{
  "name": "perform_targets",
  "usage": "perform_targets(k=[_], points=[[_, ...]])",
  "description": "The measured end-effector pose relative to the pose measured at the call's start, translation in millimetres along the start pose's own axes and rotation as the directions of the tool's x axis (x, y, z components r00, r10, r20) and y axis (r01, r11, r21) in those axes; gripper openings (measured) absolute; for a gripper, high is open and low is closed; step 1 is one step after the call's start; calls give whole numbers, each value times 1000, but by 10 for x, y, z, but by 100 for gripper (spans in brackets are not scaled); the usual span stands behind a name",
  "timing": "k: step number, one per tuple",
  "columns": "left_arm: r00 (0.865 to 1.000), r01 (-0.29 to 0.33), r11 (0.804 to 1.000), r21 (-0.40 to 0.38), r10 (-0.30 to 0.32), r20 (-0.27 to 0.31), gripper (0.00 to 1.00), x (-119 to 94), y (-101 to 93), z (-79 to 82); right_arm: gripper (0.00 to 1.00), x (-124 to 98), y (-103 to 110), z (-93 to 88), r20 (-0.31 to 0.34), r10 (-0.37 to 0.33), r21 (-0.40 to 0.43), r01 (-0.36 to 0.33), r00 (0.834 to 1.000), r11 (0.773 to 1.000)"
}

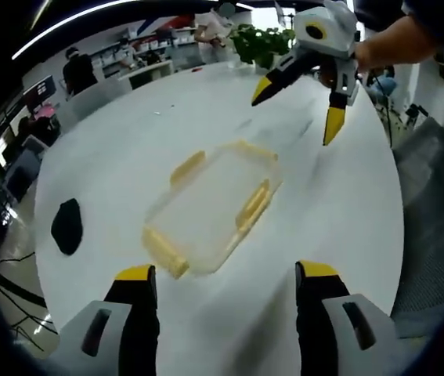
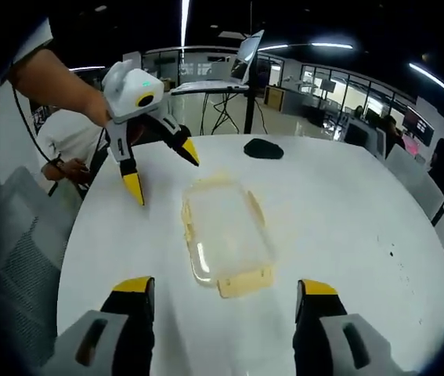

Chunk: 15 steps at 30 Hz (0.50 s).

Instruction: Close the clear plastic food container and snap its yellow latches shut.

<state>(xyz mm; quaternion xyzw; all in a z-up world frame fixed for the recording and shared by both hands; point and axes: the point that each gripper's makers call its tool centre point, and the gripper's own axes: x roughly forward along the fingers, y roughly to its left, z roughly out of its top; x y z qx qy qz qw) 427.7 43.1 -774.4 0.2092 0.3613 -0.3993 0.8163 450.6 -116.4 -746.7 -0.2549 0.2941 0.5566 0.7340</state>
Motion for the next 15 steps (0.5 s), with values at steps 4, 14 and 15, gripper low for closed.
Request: perform_targets(k=[4, 14, 15], points=[[1000, 9, 1000, 16, -9, -10, 69, 24, 26, -12, 72, 28, 3, -20, -8, 8, -9, -8, 1000, 1000], [999, 23, 998, 66, -21, -34, 69, 57, 138, -18, 71, 154, -3, -43, -55, 32, -94, -37, 998, 995], [999, 25, 997, 74, -22, -37, 69, 59, 160, -16, 71, 170, -8, -46, -61, 36, -98, -42, 997, 994]])
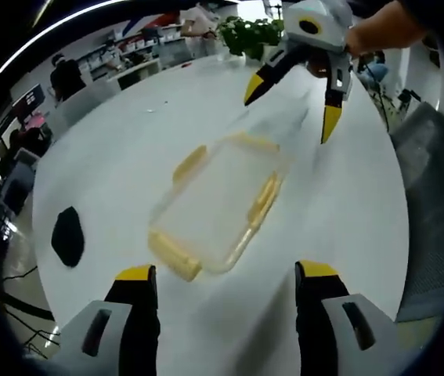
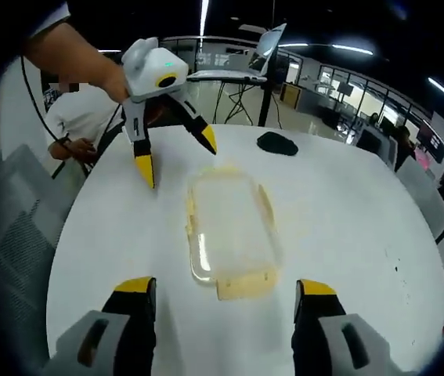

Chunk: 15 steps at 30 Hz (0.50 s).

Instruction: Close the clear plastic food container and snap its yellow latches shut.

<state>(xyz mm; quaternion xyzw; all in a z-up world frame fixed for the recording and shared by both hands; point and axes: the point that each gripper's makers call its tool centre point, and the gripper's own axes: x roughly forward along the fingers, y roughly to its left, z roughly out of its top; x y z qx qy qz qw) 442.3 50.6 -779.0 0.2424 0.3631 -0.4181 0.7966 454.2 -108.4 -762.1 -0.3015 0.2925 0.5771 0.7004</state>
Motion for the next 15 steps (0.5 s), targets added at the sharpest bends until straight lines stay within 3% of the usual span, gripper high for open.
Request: perform_targets(k=[15], points=[[999, 5, 995, 97, 0, -46, 68, 53, 319, -33, 70, 134, -6, -58, -58, 67, -21, -68, 996, 997]])
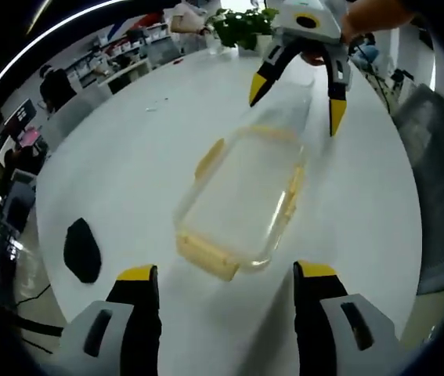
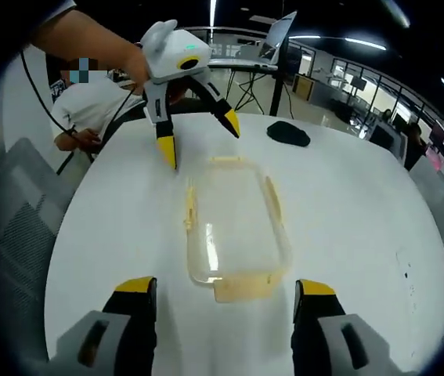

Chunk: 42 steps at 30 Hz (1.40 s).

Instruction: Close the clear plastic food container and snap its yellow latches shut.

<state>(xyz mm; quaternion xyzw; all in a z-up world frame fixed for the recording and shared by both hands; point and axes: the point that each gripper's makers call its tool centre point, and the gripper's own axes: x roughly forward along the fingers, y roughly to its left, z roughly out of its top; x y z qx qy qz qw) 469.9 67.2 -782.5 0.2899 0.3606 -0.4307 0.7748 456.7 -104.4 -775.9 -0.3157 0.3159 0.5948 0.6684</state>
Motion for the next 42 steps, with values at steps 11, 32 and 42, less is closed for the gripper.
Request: perform_targets(k=[11, 32, 42], points=[[997, 45, 991, 126, -38, -61, 65, 68, 135, -17, 71, 96, -77, -44, -48, 10, -41, -12, 999, 999], [977, 186, 954, 233, -153, -152, 54, 203, 164, -56, 69, 296, -122, -118, -114, 79, -60, -86, 990, 994], [964, 239, 938, 252, -196, -182, 52, 232, 159, -26, 65, 327, -143, -111, -120, 102, -67, -111, 987, 992]])
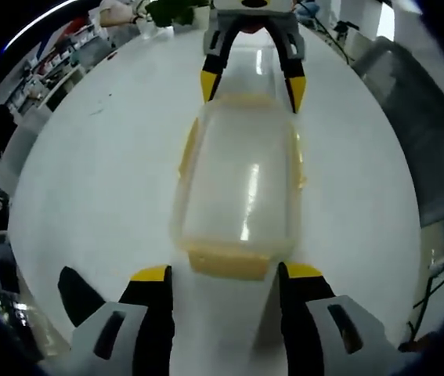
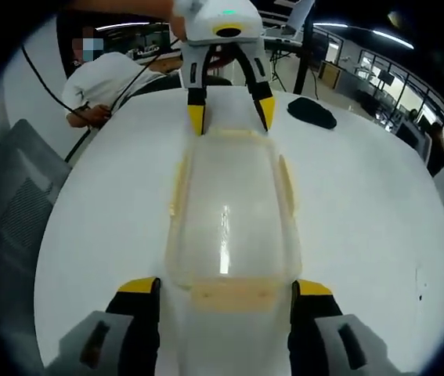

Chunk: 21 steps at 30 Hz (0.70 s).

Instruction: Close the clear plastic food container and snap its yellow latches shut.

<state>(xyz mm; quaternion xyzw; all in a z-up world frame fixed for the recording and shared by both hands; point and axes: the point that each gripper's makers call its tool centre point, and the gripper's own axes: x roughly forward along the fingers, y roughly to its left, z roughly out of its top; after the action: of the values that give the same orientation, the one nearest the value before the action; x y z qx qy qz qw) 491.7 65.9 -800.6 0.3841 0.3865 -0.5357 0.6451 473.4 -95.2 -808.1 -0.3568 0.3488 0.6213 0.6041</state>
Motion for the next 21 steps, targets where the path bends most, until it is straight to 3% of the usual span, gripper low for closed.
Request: perform_targets(k=[7, 11, 15, 17, 19, 20, 21], points=[[999, 34, 999, 21, -34, -3, 47, 25, -11, 38, 60, -22, -24, -18, -10, 4, -5, -4, 1000, 1000], [997, 81, 996, 39, -81, -5, 38, 33, -85, 59, 59, -26, -31, -17, -14, 2, -2, -2, 1000, 1000], [997, 79, 995, 53, -79, 1, 38, 41, -87, 61, 58, -29, -32, -26, -24, 6, -10, -6, 1000, 1000], [997, 80, 995, 51, -81, 3, 38, 42, -86, 58, 53, -50, -34, -43, -34, 10, -21, -10, 999, 1000], [997, 83, 995, 50, -83, 4, 37, 40, -86, 62, 39, -87, -57, -74, -50, 5, -30, -6, 999, 1000], [997, 73, 997, 22, -73, 23, 37, 53, -69, 101, 38, -84, -76, -92, -49, -6, -30, 5, 999, 1000], [996, 85, 996, 32, -86, 4, 37, 43, -70, 79, 38, -87, -53, -94, -51, -1, -19, 0, 999, 1000]])
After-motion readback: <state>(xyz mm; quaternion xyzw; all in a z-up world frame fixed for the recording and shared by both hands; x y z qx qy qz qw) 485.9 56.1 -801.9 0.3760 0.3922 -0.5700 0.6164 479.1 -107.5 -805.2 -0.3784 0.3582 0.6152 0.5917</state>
